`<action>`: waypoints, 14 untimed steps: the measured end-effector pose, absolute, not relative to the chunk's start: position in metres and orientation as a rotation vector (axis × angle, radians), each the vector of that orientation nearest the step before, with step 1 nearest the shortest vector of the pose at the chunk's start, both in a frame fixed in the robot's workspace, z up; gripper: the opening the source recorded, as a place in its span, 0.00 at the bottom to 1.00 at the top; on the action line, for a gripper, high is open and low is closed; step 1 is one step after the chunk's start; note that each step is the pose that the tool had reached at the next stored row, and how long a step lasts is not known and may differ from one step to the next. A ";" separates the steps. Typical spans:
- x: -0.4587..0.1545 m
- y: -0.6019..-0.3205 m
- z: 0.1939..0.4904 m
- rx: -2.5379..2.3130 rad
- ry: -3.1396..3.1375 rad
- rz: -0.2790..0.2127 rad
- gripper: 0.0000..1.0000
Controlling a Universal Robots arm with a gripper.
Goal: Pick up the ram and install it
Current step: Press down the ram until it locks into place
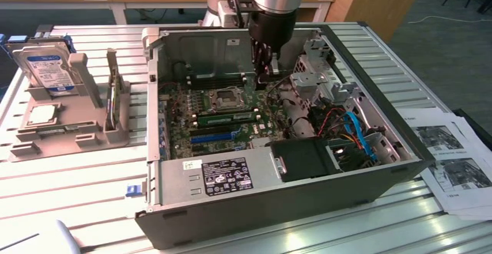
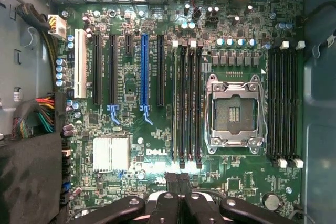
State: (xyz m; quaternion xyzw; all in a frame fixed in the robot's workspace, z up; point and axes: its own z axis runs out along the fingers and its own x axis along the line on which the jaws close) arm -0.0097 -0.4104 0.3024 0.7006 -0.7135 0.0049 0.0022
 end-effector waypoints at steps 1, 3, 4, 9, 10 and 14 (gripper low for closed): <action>-0.010 -0.410 0.302 2.198 -2.238 0.015 0.10; -0.010 -0.410 0.301 2.198 -2.238 0.015 0.10; -0.010 -0.410 0.300 2.198 -2.238 0.015 0.10; -0.010 -0.410 0.296 2.198 -2.239 0.016 0.10; -0.010 -0.410 0.295 2.198 -2.238 0.016 0.10; -0.010 -0.410 0.291 2.198 -2.238 0.016 0.10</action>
